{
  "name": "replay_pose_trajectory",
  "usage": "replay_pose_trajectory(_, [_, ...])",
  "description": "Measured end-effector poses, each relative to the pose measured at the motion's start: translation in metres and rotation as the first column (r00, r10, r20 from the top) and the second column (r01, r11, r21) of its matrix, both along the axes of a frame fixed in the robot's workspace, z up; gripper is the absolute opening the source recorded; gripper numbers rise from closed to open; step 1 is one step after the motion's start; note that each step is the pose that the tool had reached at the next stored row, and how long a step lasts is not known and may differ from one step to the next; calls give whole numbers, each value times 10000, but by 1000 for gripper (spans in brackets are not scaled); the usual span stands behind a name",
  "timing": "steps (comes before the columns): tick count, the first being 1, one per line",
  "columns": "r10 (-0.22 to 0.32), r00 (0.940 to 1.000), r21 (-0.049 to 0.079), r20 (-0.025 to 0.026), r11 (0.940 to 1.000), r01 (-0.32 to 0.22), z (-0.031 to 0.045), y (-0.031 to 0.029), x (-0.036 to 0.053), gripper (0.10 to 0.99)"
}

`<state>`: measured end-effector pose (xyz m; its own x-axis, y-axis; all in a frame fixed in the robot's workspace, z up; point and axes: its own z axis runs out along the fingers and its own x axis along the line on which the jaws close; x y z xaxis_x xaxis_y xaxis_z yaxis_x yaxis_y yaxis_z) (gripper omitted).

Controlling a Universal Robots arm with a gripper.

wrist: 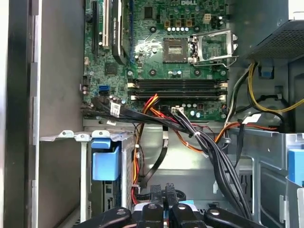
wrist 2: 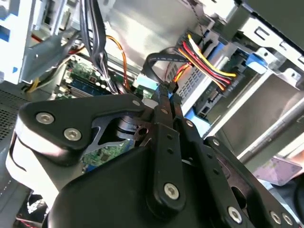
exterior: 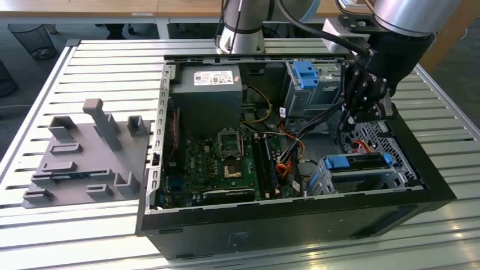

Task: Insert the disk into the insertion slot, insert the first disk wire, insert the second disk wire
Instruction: 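Insert the second disk wire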

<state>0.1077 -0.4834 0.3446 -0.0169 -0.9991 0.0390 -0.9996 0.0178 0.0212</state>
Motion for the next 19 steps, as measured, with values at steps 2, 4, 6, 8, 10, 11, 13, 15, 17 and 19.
replay_pose_trajectory(2, [1, 10000, 3, -1, 10000, -1, -6, -5, 0, 149])
replay_pose_trajectory(4, [0, 10000, 1, -1, 10000, 0, -11, -20, 0, 149])
replay_pose_trajectory(6, [0, 10000, 2, -1, 10000, 0, -18, -47, 0, 149])
replay_pose_trajectory(8, [1, 10000, 6, -1, 10000, -1, -25, -80, 0, 149])
replay_pose_trajectory(10, [0, 10000, 50, -1, 10000, 0, -33, -111, 0, 149])
replay_pose_trajectory(11, [1, 10000, 91, 0, 10000, -1, -36, -126, 0, 149])
replay_pose_trajectory(13, [1, 10000, 201, -1, 9998, -1, -42, -154, 1, 149])
replay_pose_trajectory(15, [1, 10000, 436, -1, 9990, -1, -45, -183, 1, 149])
replay_pose_trajectory(17, [1, 10000, 794, -1, 9968, -1, -48, -208, 1, 149])
replay_pose_trajectory(19, [0, 10000, 914, 0, 9958, 0, -50, -236, 1, 149])
